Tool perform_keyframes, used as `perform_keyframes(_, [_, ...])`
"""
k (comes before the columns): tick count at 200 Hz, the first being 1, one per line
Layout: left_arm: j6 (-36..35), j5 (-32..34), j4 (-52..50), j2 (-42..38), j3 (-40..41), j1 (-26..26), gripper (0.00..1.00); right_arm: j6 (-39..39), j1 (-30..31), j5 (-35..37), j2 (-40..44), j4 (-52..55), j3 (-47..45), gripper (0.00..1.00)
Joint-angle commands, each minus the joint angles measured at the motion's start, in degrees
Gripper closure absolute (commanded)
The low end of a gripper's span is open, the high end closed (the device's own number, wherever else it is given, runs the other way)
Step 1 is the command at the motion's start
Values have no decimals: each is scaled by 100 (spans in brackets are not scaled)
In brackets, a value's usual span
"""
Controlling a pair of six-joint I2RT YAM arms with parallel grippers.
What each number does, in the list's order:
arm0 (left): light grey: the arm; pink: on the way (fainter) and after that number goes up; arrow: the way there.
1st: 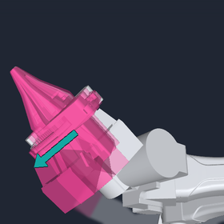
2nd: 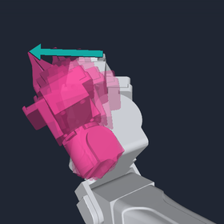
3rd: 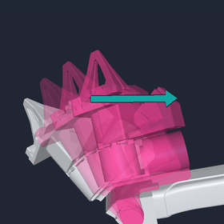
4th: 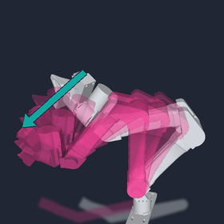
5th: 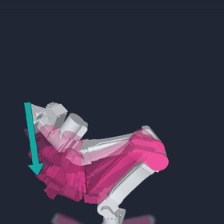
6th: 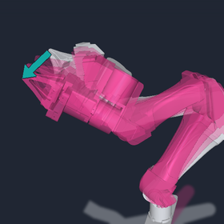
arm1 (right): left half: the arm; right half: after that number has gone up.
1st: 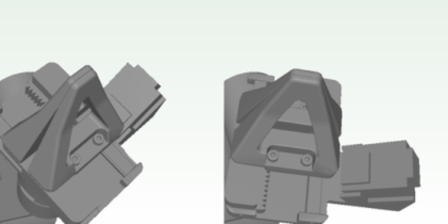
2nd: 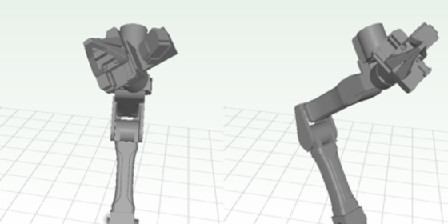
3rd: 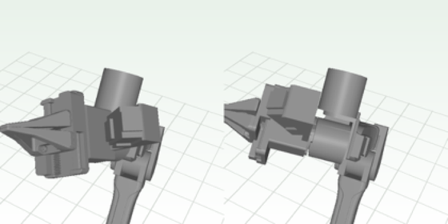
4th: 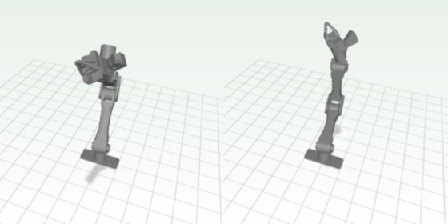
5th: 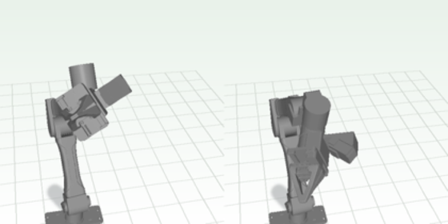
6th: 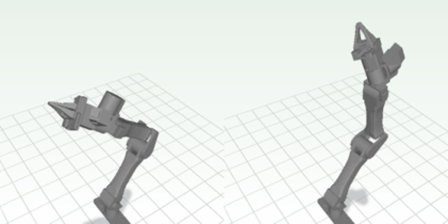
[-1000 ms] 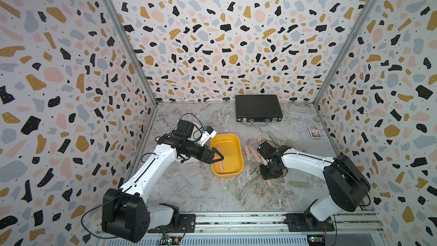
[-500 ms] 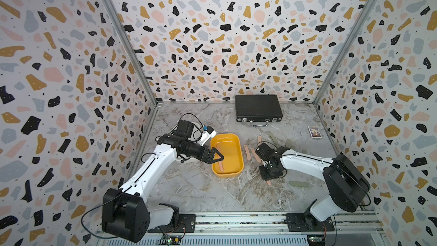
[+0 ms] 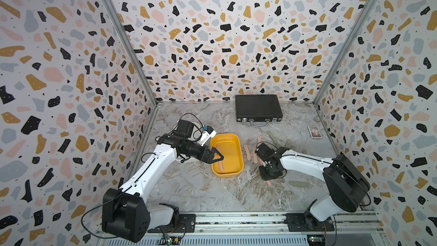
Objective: Place the fruit knives into the storage box by color
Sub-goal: Pick up the fruit knife from the center of the board, then place the fruit knife in the storage box.
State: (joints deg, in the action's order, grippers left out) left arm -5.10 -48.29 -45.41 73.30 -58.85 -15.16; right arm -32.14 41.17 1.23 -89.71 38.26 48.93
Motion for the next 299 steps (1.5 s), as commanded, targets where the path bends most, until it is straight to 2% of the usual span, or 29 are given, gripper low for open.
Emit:
perform_keyframes(1, [3,22,-11,-145,-111,53,1,5,14,200,251,573,55,81])
perform_keyframes(53, [42,-31,-29,-176,-141,200,1,124,14,208,529,1054,573,82])
perform_keyframes(119, [69,-124,-59,-280,-222,578,1,363,55,79,279,1432,1776,82])
perform_keyframes(172, [84,-329,-72,-413,-206,965,1,496,415,-52,-648,1437,3247,82])
perform_keyframes(236, [102,-444,-43,-496,-136,1230,1,454,742,-712,-1941,1139,4792,82])
perform_keyframes(299, [115,-436,43,-447,-31,1278,1,229,796,-1144,-2692,679,5025,81])
